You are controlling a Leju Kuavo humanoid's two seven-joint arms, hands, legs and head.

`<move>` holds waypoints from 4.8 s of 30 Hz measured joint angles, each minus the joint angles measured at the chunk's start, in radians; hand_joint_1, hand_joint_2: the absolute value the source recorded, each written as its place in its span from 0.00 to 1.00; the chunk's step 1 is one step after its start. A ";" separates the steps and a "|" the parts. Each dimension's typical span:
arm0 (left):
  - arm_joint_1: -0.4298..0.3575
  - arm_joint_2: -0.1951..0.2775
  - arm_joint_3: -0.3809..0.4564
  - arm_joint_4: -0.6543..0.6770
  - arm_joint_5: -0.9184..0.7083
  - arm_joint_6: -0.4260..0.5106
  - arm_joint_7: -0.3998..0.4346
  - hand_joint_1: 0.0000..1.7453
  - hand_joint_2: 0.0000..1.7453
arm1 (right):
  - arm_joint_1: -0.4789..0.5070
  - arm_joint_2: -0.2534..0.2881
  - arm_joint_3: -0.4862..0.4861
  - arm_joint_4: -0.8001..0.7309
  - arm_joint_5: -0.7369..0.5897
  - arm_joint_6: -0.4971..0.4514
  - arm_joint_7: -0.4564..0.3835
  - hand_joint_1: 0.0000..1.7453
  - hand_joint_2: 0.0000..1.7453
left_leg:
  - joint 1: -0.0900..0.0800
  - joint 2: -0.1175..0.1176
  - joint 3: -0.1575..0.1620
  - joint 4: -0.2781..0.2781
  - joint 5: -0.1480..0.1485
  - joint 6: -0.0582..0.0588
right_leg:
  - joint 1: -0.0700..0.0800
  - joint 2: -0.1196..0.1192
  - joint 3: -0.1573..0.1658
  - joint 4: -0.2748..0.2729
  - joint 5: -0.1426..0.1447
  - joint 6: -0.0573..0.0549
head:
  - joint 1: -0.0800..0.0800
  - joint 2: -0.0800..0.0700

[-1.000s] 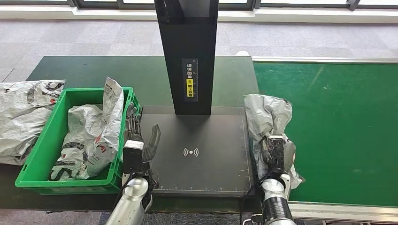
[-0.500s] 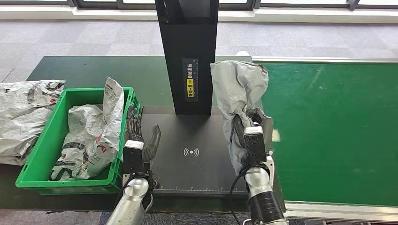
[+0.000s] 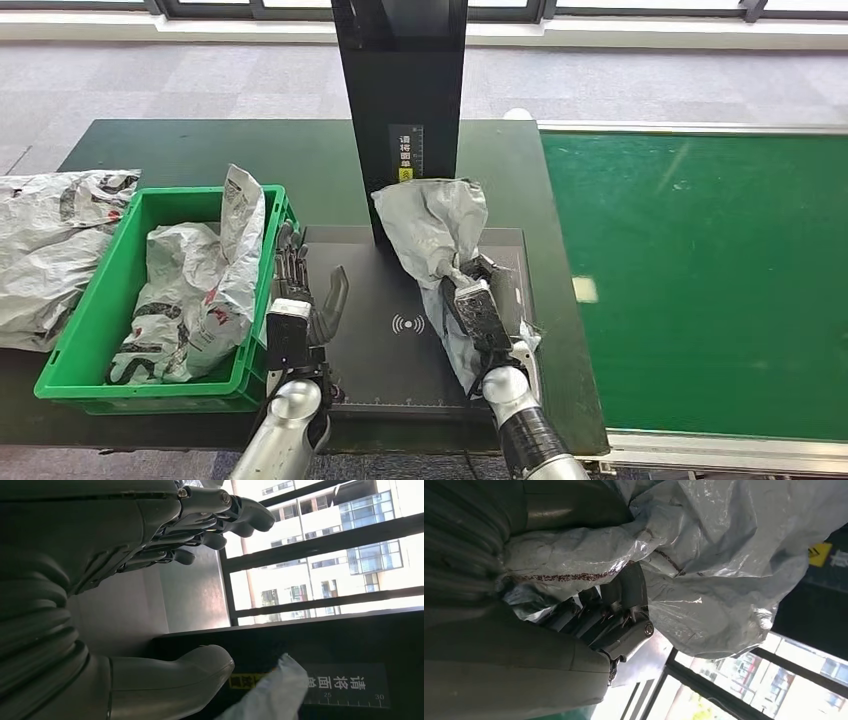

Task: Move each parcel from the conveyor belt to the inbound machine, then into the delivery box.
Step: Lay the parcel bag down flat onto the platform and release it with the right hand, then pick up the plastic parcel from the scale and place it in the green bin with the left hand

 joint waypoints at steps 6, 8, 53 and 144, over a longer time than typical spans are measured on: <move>-0.004 0.000 -0.013 0.013 0.007 -0.001 0.000 0.00 1.00 | -0.051 0.002 0.002 0.157 -0.006 -0.002 0.020 0.00 0.00 | 0.000 -0.001 0.000 0.000 0.000 0.000 | 0.000 -0.001 0.000 0.000 0.000 0.000 | 0.000 0.000; -0.006 0.000 -0.013 0.019 0.008 -0.002 0.000 0.00 1.00 | -0.058 0.002 0.002 0.182 -0.008 0.030 0.020 0.00 0.00 | 0.000 -0.001 0.000 0.000 0.000 0.000 | 0.000 -0.001 0.000 0.000 0.000 0.000 | 0.000 0.000; -0.016 0.008 -0.131 -0.039 -0.143 0.183 0.000 0.00 1.00 | 0.152 -0.062 0.271 -0.517 0.025 -0.284 -0.005 0.00 0.75 | 0.000 -0.001 0.000 0.000 0.000 0.000 | 0.000 0.000 -0.001 -0.001 0.000 0.000 | 0.000 0.000; -0.426 0.402 -0.630 -0.241 -1.409 0.337 1.368 1.00 1.00 | 0.226 -0.062 0.092 -0.767 0.076 -0.297 -0.003 0.00 1.00 | 0.001 0.001 0.006 0.000 0.000 -0.001 | 0.000 0.000 0.005 0.002 0.000 -0.002 | 0.000 0.000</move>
